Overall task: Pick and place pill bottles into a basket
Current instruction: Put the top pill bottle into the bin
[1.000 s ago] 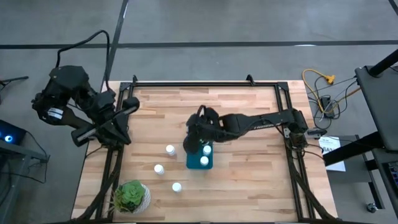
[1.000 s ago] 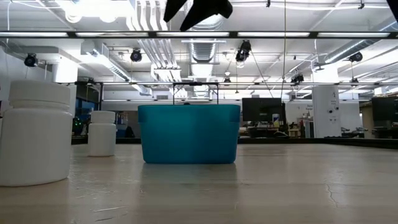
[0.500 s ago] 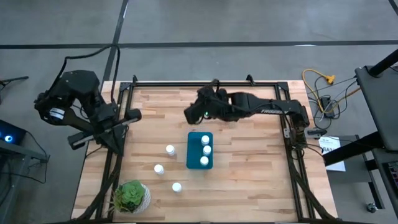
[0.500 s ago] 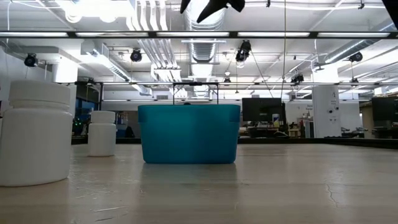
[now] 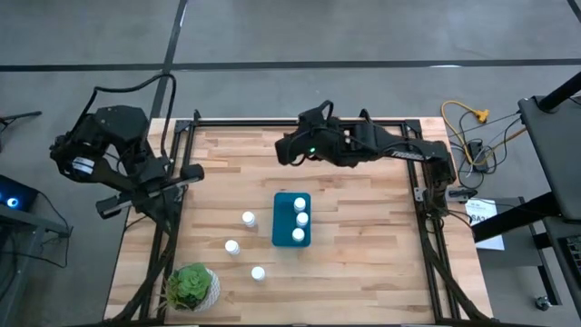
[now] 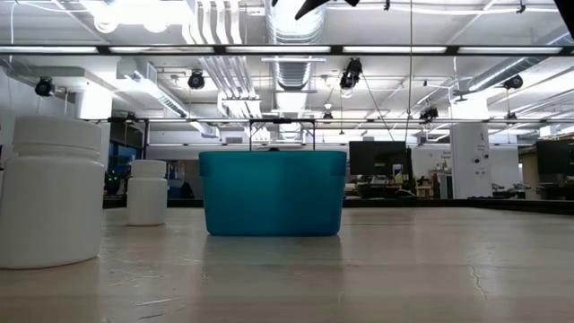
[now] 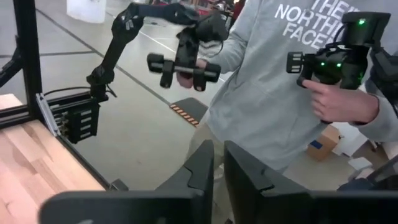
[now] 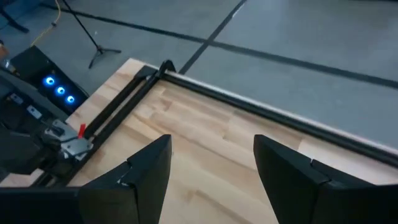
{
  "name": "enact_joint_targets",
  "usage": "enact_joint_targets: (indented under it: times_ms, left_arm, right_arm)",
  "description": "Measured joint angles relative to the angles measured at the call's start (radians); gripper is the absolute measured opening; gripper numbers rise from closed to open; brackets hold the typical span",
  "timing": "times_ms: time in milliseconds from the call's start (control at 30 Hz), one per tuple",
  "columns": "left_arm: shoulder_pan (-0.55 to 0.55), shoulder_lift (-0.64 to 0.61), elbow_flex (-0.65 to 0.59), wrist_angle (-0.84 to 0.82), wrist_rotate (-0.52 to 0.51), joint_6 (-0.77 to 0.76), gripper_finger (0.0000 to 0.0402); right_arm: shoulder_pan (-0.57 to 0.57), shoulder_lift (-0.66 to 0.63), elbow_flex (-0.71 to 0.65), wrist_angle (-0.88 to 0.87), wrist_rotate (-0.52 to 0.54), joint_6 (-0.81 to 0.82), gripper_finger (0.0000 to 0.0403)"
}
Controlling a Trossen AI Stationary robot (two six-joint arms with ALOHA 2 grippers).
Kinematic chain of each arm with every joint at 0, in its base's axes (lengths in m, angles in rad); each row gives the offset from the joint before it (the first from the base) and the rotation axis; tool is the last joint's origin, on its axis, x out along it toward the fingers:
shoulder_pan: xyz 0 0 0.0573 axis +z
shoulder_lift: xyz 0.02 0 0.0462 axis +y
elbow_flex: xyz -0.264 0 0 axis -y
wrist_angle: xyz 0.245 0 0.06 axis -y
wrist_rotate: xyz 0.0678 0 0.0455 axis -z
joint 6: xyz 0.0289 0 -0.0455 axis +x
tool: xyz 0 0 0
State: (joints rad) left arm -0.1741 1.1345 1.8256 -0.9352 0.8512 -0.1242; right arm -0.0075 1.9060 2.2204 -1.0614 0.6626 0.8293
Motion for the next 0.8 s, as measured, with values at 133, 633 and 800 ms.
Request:
enact_joint_targets:
  times_ms: [133,633,800]
  left_arm:
    - [-0.002,0.026,0.000,0.000,-0.041,0.000,0.0073]
    - [-0.006,0.173,0.000,-0.338,-0.169,0.091,0.0253]
    - [-0.008,0.215,0.000,-0.479,-0.348,0.131,0.0259]
  right_arm:
    - [-0.014,-0.044,0.000,-0.007,0.007,-0.063,0.0219]
    - [-0.010,-0.157,-0.002,-0.076,0.039,-0.180,0.0219]
    - [-0.011,-0.158,-0.002,-0.076,0.041,-0.205,0.0219]
